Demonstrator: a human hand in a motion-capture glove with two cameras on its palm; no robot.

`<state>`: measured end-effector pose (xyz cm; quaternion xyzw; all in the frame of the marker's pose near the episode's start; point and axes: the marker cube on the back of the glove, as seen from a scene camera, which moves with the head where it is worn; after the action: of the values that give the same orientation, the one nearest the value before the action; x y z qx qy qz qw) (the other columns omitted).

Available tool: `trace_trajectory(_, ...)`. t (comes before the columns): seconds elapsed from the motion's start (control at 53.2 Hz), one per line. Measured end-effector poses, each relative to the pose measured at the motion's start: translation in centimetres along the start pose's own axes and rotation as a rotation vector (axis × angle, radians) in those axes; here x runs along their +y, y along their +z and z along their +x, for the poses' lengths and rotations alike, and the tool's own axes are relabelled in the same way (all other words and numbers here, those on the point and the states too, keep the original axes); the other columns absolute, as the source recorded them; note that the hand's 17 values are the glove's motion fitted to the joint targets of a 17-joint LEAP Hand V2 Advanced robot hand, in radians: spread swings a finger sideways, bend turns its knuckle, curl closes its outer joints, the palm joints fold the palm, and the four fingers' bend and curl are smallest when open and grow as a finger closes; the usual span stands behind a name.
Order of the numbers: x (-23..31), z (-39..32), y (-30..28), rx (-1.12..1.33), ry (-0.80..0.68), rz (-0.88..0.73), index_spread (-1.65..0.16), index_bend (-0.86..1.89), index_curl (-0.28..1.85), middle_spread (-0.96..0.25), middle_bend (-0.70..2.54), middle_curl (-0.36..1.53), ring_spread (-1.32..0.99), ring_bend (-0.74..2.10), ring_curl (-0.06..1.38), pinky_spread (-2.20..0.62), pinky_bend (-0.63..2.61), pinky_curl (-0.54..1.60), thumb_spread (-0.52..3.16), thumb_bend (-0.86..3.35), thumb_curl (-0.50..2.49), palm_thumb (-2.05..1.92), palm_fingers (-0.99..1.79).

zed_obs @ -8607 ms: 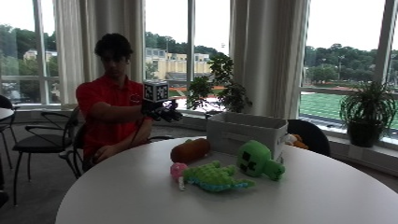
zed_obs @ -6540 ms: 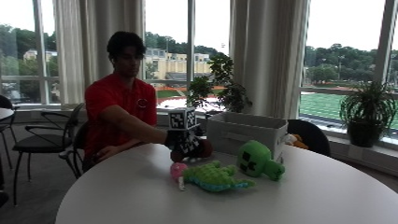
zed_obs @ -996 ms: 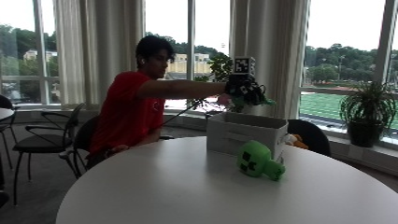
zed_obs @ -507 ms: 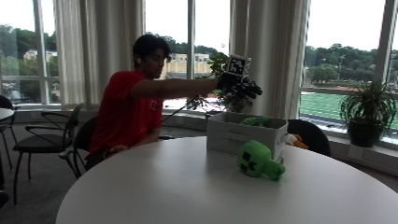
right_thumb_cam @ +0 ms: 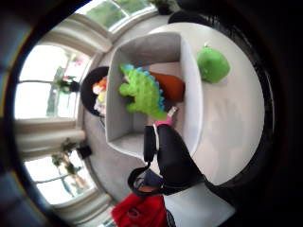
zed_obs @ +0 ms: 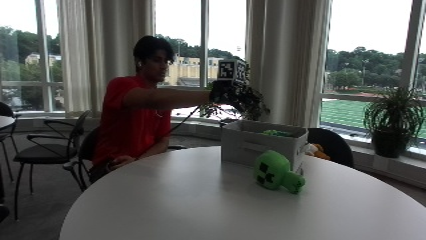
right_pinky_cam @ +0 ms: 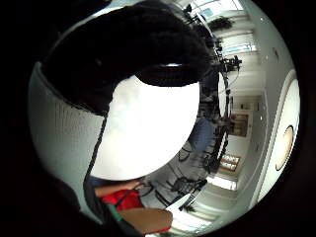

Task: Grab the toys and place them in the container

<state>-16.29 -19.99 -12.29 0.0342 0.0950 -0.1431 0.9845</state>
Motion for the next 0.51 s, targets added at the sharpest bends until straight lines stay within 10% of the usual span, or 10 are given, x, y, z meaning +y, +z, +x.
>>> trace_trajectory(0.507, -10.2, 12.5, 3.7, 0.006, 0.241, 0.059, -0.32, 0.04, 0.15, -0.06, 0.16, 0.32, 0.0, 0.44, 0.37, 0.11, 1.22, 0.39, 1.1, -0.03, 0.36, -0.01, -0.16)
